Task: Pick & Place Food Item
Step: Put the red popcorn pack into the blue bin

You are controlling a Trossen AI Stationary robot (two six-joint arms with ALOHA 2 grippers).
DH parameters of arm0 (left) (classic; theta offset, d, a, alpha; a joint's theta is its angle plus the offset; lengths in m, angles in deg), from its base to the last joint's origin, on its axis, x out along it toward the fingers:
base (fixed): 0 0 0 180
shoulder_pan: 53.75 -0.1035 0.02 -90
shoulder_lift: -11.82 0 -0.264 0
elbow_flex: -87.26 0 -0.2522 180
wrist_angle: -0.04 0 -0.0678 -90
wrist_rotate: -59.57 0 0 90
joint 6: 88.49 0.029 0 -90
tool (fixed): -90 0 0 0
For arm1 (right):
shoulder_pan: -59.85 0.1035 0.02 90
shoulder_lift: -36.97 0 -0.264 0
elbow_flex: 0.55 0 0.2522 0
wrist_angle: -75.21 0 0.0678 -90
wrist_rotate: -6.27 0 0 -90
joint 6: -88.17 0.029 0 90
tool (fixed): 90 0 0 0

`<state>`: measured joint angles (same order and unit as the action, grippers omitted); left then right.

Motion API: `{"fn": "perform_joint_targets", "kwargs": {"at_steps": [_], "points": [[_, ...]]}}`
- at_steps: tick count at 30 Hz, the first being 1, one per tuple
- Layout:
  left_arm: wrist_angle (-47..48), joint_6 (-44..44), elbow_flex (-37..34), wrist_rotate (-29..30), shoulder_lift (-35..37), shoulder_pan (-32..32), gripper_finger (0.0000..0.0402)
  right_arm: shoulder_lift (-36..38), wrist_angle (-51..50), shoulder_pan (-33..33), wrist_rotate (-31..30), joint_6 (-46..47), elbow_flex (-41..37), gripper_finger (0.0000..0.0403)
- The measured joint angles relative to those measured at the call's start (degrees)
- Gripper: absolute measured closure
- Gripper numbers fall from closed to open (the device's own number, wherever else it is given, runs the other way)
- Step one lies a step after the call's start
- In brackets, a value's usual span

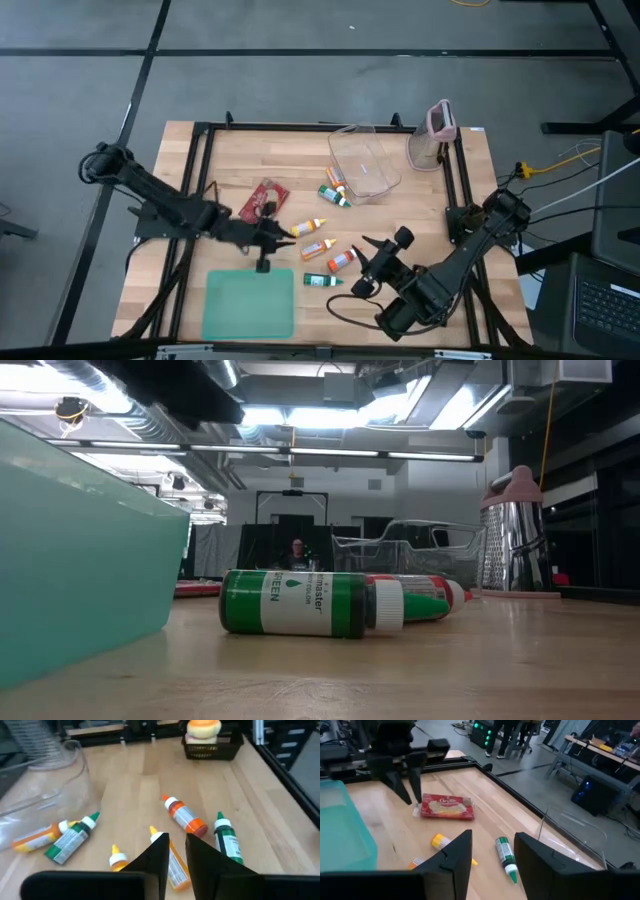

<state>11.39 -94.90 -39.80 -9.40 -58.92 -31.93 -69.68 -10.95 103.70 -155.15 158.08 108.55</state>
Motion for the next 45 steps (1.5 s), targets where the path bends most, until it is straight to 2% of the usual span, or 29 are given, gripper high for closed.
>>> {"fn": "perform_joint_targets", "kwargs": {"at_steps": [4, 8, 13, 17, 22, 28, 34, 40, 45], "points": [[1.4, 2.6, 0.0, -6.5, 0.0, -7.1, 0.0334, 0.0, 0.0, 0.4, -0.2, 5.9, -4.2, 0.0256], [2.5, 6.1, 0.0, -7.1, 0.0, -11.8, 0.0335, 0.0, -1.2, 0.6, 0.5, 10.5, -8.0, 0.0256], [2.3, 7.7, 0.0, -7.4, 0.0, -15.4, 0.0338, 0.0, -5.2, -0.2, 1.4, 15.1, -8.7, 0.0256], [2.2, 7.8, 0.0, -6.5, 0.0, -16.8, 0.0338, 0.2, -5.5, -0.8, 0.9, 14.0, -8.8, 0.0256], [2.8, 7.8, 0.0, 0.5, 0.0, -17.1, 0.0338, 0.5, -6.4, -2.2, 0.9, 10.2, -8.8, 0.0256], [3.0, 3.6, 0.0, -1.3, 0.0, -17.1, 0.0338, 0.6, -6.2, -3.8, -0.1, 2.2, -8.8, 0.0256], [4.4, 2.1, 0.0, -2.1, 0.0, -17.0, 0.0338, 0.6, -5.9, -4.3, 2.3, 1.6, -8.8, 0.0256], [18.5, 0.0, 0.0, 9.3, 0.0, -16.9, 0.0319, 0.6, -5.5, -4.2, 3.9, 1.6, -8.8, 0.0256], [26.9, -8.1, 0.0, 13.4, 0.1, -17.3, 0.0279, 0.6, -5.4, -4.2, 4.2, 1.6, -8.8, 0.0256]]}}
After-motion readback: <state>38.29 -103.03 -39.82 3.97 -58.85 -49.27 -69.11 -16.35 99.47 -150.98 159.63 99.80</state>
